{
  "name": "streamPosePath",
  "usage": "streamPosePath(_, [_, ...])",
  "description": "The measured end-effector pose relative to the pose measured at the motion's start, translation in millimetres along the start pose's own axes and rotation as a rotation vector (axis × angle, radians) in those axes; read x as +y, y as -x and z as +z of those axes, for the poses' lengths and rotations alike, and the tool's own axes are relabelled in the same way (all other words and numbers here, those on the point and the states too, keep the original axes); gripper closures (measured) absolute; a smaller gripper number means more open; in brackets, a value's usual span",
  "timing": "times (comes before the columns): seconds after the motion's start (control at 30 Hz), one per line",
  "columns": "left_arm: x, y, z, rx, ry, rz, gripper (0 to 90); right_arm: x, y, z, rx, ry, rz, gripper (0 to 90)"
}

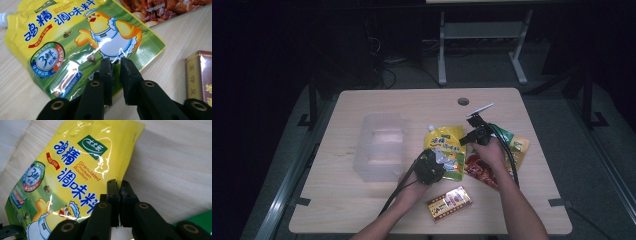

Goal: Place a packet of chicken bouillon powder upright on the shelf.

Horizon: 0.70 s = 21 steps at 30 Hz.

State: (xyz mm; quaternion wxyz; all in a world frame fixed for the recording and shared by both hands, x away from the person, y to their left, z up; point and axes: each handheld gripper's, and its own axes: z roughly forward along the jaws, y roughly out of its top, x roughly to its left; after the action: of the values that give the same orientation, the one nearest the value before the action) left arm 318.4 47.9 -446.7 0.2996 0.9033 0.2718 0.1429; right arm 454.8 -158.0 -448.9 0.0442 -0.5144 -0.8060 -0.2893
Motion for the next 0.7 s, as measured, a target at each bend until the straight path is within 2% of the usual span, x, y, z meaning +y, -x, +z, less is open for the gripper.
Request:
streamPosePath(0.13, [0.8, -0.1, -1.0, -0.013, 0.007, -0.015, 74.7, 1.0, -3.6, -4.8, -0.011, 0.002, -0.025, 89.7])
streamPosePath(0.17, [0.9, -0.1, -1.2, -0.013, 0.011, -0.018, 73.2, 1.3, -5.9, -8.3, -0.021, 0.007, -0.043, 89.8])
streamPosePath(0.23, [1.0, -0.3, -2.3, -0.017, 0.014, -0.023, 72.3, 1.3, -7.3, -10.2, -0.021, 0.012, -0.046, 89.8])
streamPosePath(0.33, [1.4, -0.2, -4.5, -0.015, 0.018, -0.015, 69.4, 0.3, -11.0, -18.1, -0.015, 0.046, -0.059, 89.9])
streamPosePath(0.4, [1.4, -0.1, -6.2, -0.022, 0.03, -0.031, 68.7, 0.4, -12.1, -20.3, -0.014, 0.052, -0.067, 89.9])
streamPosePath(0.53, [2.2, -0.8, -12.1, -0.021, 0.051, -0.029, 66.7, -0.3, -19.4, -33.5, -0.002, 0.093, -0.09, 90.0])
streamPosePath(0.57, [2.2, 0.7, -13.0, -0.027, 0.061, -0.041, 66.2, -0.6, -21.5, -37.3, 0.003, 0.103, -0.095, 90.0])
streamPosePath(0.6, [2.5, 0.8, -14.3, -0.025, 0.067, -0.033, 65.6, -1.0, -24.0, -41.1, 0.008, 0.113, -0.101, 90.0])
streamPosePath(0.7, [2.8, 2.5, -18.5, -0.036, 0.082, -0.039, 64.2, -2.2, -30.8, -51.9, 0.013, 0.141, -0.138, 90.0])
